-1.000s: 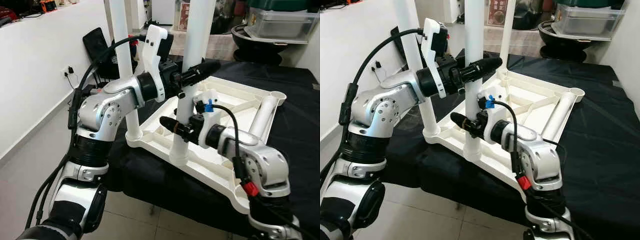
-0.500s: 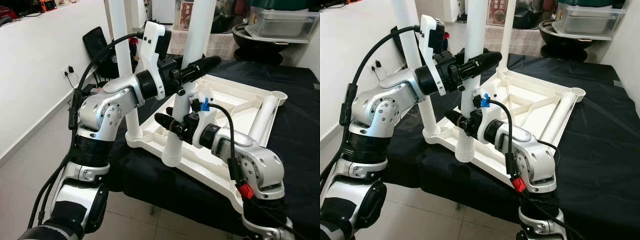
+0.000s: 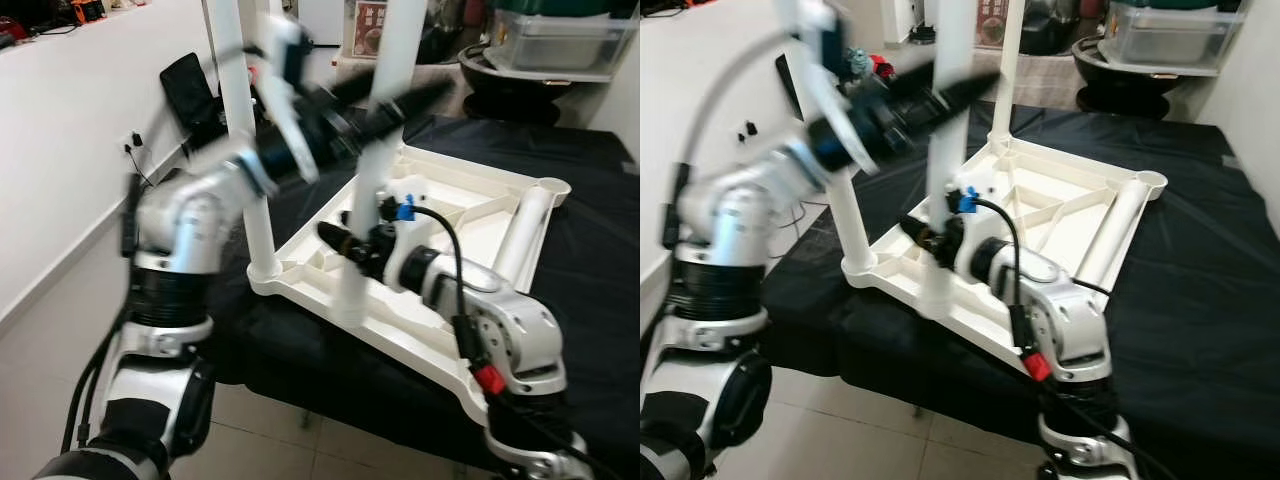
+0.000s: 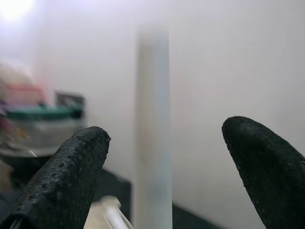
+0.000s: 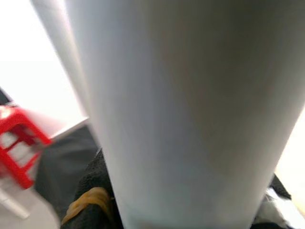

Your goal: Building children table

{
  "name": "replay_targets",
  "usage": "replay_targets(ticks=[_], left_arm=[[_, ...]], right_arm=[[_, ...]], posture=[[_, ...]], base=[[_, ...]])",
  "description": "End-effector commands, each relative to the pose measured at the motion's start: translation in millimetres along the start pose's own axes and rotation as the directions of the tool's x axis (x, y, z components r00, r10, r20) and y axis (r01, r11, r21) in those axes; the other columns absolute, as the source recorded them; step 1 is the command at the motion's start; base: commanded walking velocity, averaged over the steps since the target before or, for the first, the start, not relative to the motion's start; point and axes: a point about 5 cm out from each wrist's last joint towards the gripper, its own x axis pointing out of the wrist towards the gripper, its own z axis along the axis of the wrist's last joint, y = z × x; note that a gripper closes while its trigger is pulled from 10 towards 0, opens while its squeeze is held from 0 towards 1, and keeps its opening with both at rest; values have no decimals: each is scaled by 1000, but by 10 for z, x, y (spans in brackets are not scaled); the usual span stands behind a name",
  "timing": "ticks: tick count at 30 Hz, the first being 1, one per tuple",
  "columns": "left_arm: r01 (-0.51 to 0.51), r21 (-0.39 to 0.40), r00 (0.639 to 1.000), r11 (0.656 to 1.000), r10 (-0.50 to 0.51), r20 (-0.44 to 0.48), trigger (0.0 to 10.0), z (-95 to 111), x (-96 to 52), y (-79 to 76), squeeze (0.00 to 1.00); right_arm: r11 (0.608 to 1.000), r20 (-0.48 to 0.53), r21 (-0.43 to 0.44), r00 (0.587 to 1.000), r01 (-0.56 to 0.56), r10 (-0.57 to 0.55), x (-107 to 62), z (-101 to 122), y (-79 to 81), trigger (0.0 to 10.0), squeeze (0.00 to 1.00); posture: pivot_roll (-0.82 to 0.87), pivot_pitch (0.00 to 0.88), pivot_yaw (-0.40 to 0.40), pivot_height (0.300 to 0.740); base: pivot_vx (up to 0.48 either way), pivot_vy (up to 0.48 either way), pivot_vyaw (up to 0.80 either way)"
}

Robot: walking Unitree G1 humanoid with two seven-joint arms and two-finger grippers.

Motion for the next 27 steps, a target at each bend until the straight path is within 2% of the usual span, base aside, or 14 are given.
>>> replay_targets(ticks=[1, 2, 4, 7, 8, 9, 10, 11, 14, 15, 16, 19, 23, 27], left_arm=[[-127, 40, 992, 991, 127, -8, 10000, 144, -277, 3, 1000], [-127, 40, 992, 991, 127, -8, 10000, 144, -277, 3, 1000], [-301, 91, 944, 949, 311, -112, 10000, -109, -619, -12, 1000], [-344, 113, 919, 932, 358, -162, 10000, -250, -732, -36, 1000], [-366, 145, 874, 919, 393, -287, 10000, -649, -972, -217, 0], [-381, 133, 858, 915, 404, -317, 10000, -778, -1040, -290, 0], [-381, 133, 858, 915, 404, -317, 10000, -778, -1040, -290, 0], [-394, 123, 848, 911, 412, -334, 10000, -851, -1079, -336, 0], [-464, 144, 767, 874, 478, -427, 10000, -1201, -1318, -402, 0], [-464, 144, 767, 874, 478, -427, 10000, -1201, -1318, -402, 0], [-517, 125, 725, 847, 511, -462, 10000, -1311, -1464, -416, 0], [-532, 113, 717, 839, 518, -467, 10000, -1330, -1494, -420, 0], [-566, 193, 632, 801, 572, -522, 10000, -1506, -1763, -485, 0], [-565, 195, 633, 802, 573, -521, 10000, -1544, -1770, -531, 0]], right_arm=[[988, 76, -15, 985, 155, -154, -126, 43, -304, 0, 0], [988, 76, -15, 985, 155, -154, -126, 43, -304, 0, 0], [959, 135, -6, 951, 282, -278, -255, 96, -551, 0, 0], [950, 152, -4, 939, 311, -307, -289, 112, -608, 0, 0], [939, 180, 11, 923, 345, -341, -351, 119, -688, 824, 0], [938, 187, 17, 921, 346, -343, -369, 114, -700, 4275, 0], [938, 187, 17, 921, 346, -343, -369, 114, -700, 4275, 0], [938, 191, 20, 920, 346, -343, -379, 108, -708, 10000, 0], [944, 190, 37, 925, 329, -330, -393, 35, -673, 10000, 0], [944, 190, 37, 925, 329, -330, -393, 35, -673, 10000, 0], [951, 197, 40, 930, 307, -309, -386, 12, -624, 10000, 0], [952, 199, 41, 932, 302, -304, -384, 8, -614, 10000, 0], [988, 219, 41, 964, 147, -152, -337, -5, -355, 10000, 0], [997, 208, 15, 975, 74, -76, -306, -49, -212, 10000, 0]], posture=[[-85, 20, 19, 740], [-85, 20, 19, 740], [-87, 18, 19, 740], [-87, 18, 19, 740], [-95, 10, 19, 740], [-91, 5, 16, 740], [-91, 5, 16, 740], [-90, 3, 15, 740], [-89, 0, 10, 740], [-89, 0, 10, 740], [-92, 0, 9, 740], [-92, 0, 9, 740], [-100, 0, 4, 740], [-103, 0, 1, 740]], base=[[0, 0, 0], [0, 0, 0], [0, 0, 0], [0, 0, 0], [0, 0, 0], [0, 0, 0], [0, 0, 0], [0, 0, 0], [0, 0, 0], [0, 0, 0], [0, 0, 0], [0, 0, 0], [0, 0, 0], [0, -399, 0]])
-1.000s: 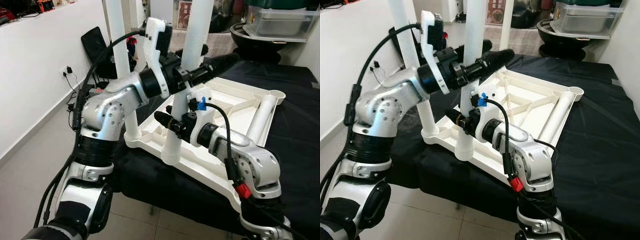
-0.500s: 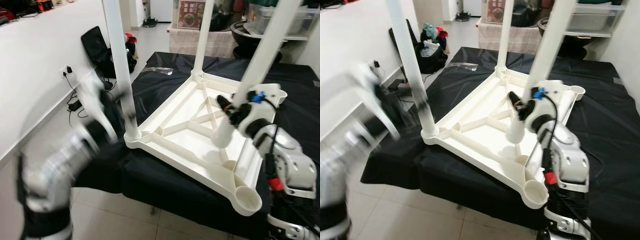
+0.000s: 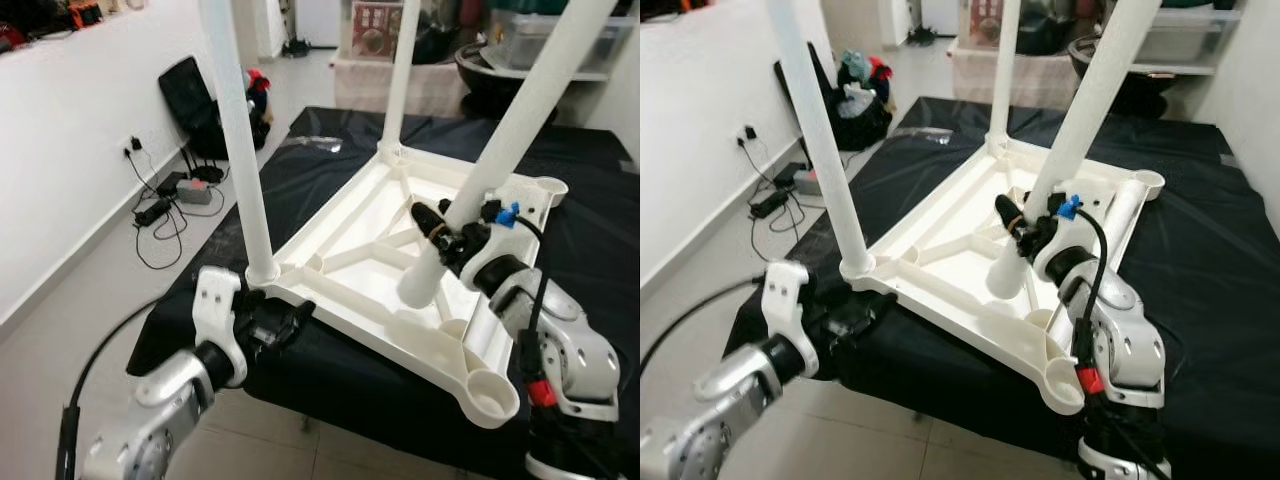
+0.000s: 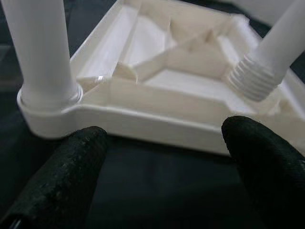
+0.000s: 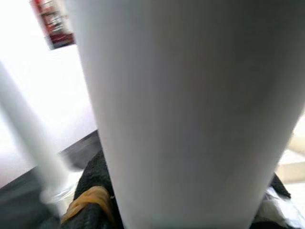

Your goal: Building children table

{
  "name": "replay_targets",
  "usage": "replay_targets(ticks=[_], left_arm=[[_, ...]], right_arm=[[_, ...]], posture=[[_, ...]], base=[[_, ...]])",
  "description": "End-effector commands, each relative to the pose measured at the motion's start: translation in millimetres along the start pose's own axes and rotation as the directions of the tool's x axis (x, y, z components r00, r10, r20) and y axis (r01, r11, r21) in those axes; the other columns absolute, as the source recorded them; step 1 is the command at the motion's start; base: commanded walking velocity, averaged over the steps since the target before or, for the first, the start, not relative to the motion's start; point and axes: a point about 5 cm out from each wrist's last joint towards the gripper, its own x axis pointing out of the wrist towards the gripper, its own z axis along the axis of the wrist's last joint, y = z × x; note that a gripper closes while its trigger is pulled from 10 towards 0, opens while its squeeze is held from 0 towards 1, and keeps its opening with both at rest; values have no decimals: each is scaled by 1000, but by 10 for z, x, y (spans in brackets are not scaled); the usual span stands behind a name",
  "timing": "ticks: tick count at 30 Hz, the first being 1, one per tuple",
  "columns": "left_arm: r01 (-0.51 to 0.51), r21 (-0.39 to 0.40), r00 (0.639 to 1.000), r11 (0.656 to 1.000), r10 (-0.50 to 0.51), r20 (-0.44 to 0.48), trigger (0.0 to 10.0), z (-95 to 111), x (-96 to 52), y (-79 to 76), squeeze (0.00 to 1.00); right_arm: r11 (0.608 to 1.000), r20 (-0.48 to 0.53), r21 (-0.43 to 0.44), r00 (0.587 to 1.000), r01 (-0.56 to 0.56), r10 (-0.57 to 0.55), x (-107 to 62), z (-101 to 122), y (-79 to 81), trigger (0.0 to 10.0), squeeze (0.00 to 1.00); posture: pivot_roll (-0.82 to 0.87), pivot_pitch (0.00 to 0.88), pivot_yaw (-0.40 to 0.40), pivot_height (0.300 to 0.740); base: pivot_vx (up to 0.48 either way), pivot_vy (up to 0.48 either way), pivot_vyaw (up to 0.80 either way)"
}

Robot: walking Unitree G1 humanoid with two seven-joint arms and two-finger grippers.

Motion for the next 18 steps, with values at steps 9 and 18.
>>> replay_targets(ticks=[9, 18], left_arm=[[-19, 17, 1000, 1000, 19, 3, 10000, -85, -11, -69, 0], [-96, 57, 994, 994, 99, -46, 10000, -170, -25, -11, 0]], right_arm=[[996, -6, -18, 996, -89, 89, 19, -12, 142, 10000, 0], [996, -33, -29, 996, -89, 88, 35, -15, 143, 10000, 0]], posture=[[-102, 0, -1, 740], [-100, 11, 1, 740]], base=[[0, -307, 0], [0, 0, 0]])
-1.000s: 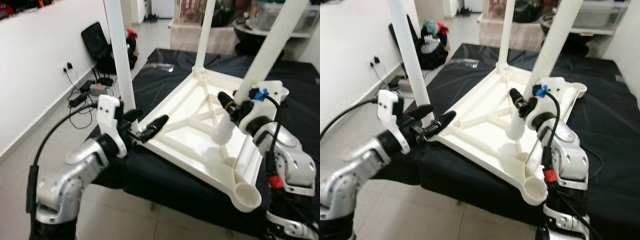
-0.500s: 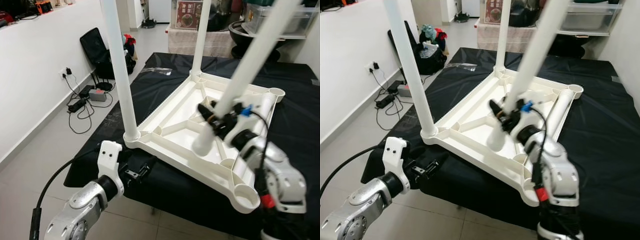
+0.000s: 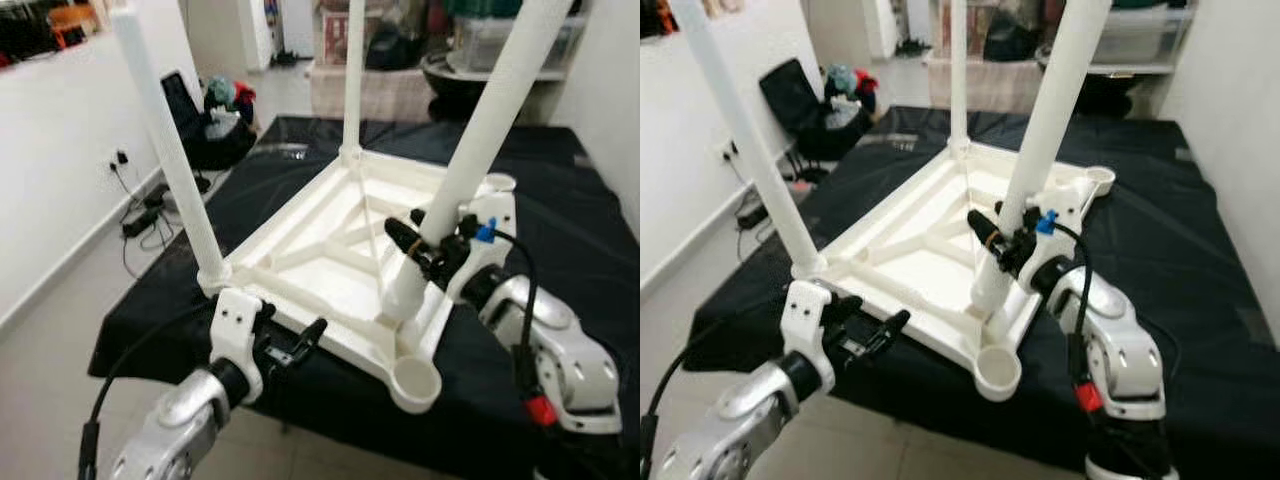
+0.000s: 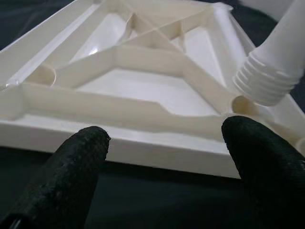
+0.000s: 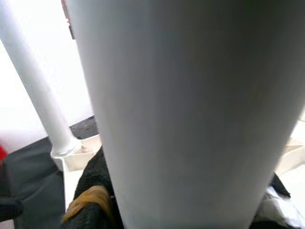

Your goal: Building children table

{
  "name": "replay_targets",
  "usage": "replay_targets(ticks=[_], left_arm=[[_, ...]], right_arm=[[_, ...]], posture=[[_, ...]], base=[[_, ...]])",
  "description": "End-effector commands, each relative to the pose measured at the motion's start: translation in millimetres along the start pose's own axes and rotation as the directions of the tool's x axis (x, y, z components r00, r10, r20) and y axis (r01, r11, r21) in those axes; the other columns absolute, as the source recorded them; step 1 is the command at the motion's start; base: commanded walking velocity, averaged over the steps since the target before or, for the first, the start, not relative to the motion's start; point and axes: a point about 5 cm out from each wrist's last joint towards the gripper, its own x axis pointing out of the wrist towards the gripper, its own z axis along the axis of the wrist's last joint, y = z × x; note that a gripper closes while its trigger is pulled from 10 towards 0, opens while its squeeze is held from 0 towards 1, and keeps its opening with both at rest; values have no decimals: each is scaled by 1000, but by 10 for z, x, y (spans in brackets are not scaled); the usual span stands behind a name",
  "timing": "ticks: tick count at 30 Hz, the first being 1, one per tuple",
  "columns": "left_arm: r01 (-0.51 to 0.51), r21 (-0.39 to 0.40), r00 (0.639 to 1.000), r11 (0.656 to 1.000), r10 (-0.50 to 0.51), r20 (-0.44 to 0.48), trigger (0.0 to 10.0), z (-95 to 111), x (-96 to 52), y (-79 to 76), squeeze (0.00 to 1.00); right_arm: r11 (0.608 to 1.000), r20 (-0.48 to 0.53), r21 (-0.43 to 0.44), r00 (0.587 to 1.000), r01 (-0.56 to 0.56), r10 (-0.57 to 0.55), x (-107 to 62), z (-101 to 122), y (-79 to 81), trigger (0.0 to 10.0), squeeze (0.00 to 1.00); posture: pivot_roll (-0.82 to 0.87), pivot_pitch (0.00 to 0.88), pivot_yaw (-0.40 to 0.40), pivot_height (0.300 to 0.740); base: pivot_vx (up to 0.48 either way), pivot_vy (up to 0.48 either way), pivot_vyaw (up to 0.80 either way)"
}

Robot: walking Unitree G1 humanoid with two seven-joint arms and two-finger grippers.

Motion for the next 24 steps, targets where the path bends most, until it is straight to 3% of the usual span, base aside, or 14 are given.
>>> replay_targets(ticks=[1, 17, 24], left_arm=[[-37, 19, 999, 999, 38, -31, 10000, -47, -11, 40, 0], [-46, 43, 999, 998, 47, -27, 10000, -39, -32, 34, 0], [-56, 63, 998, 996, 56, -8, 10000, -8, -26, 79, 0]], right_arm=[[1000, -3, -2, 1000, -7, 7, 25, 31, 23, 10000, 0], [1000, -21, -22, 1000, -12, 11, 27, 54, 30, 10000, 0], [1000, -30, -28, 1000, -9, 8, 21, 41, 54, 10000, 0]], posture=[[-100, 11, 1, 740], [-102, 33, -3, 740], [-105, 37, -2, 740]], base=[[0, 0, 0], [-381, 0, 0], [0, 0, 0]])
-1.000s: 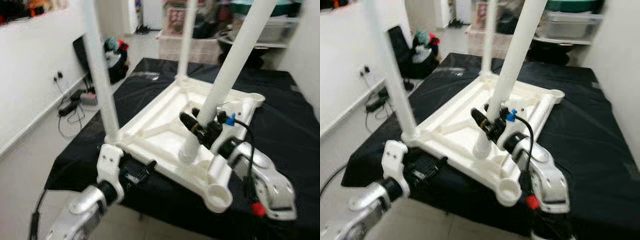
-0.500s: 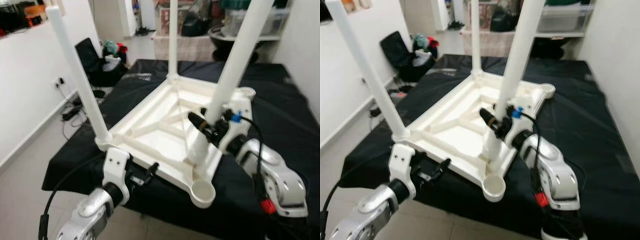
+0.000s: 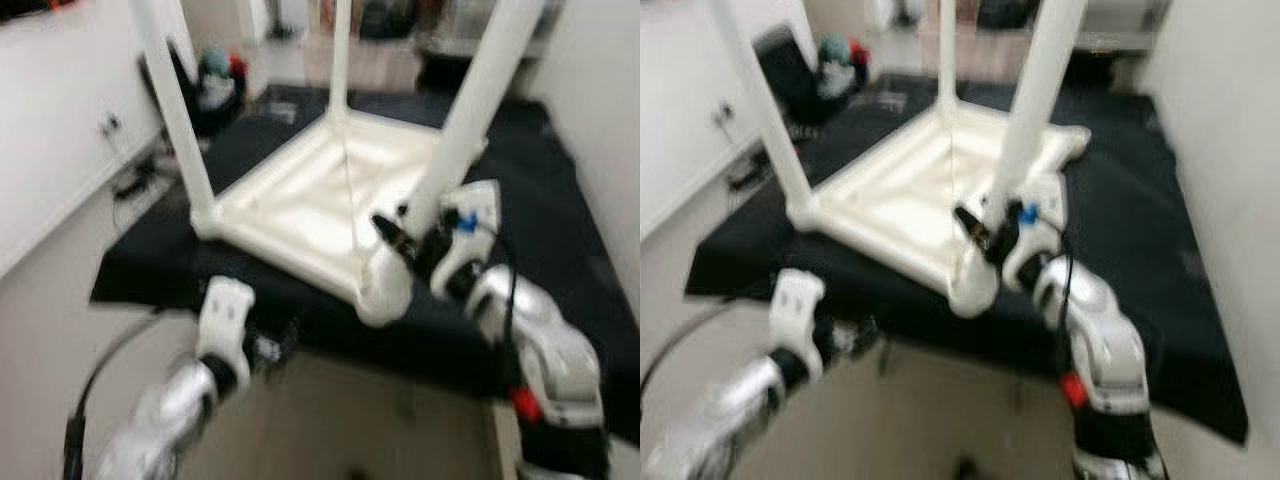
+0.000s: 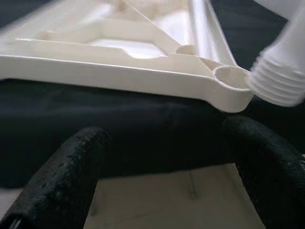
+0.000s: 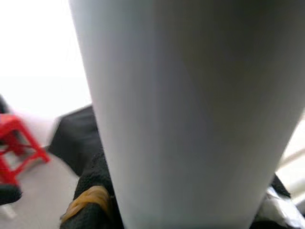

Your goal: Building children table

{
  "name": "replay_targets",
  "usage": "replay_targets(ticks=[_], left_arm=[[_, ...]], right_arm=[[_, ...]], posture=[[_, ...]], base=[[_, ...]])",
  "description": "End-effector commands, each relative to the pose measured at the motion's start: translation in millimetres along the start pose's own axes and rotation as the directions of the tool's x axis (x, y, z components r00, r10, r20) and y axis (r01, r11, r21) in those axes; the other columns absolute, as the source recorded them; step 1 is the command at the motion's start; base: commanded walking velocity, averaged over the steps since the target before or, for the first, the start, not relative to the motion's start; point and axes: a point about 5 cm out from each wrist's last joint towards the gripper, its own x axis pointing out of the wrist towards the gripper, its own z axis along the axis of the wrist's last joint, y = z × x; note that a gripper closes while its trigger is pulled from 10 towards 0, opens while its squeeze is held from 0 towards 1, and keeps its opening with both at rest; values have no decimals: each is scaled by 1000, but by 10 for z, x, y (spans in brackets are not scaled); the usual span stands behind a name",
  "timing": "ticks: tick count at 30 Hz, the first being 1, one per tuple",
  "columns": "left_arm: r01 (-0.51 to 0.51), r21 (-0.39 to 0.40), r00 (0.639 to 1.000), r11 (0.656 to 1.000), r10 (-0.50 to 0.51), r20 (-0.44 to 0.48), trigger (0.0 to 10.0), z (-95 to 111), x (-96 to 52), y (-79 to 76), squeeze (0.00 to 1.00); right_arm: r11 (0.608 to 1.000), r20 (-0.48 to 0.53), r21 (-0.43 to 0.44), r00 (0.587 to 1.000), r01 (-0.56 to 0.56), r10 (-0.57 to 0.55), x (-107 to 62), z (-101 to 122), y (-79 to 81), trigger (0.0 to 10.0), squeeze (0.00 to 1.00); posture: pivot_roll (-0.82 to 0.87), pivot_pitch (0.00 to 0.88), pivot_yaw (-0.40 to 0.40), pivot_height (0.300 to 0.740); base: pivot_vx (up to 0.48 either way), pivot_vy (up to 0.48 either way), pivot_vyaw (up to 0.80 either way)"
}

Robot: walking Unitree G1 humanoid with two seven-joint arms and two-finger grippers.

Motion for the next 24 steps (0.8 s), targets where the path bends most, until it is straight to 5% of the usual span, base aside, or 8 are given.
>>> replay_targets(ticks=[1, 11, 18, 24], left_arm=[[-35, -6, 999, 999, 35, 1, 10000, -25, -7, 66, 0], [-86, -36, 996, 996, 86, 8, 10000, -27, -6, 189, 0], [-95, -46, 995, 994, 96, 27, 10000, -23, -14, 200, 0], [-98, -59, 994, 993, 100, 31, 10000, -34, -24, 198, 0]], right_arm=[[1000, 9, -12, 1000, 3, -3, -3, 33, 18, 10000, 0], [1000, 18, -14, 1000, 15, -15, -5, 32, 35, 10000, 0], [999, -20, 1, 999, 50, -50, -33, -158, 17, 10000, 0], [999, -62, 3, 997, 46, -46, -28, -264, 49, 10000, 0]], posture=[[-108, 38, 0, 740], [-116, 41, 2, 740], [-114, 39, -2, 740], [-109, 40, -8, 740]], base=[[0, 0, 0], [0, 0, 0], [335, 0, 0], [358, 0, -667]])
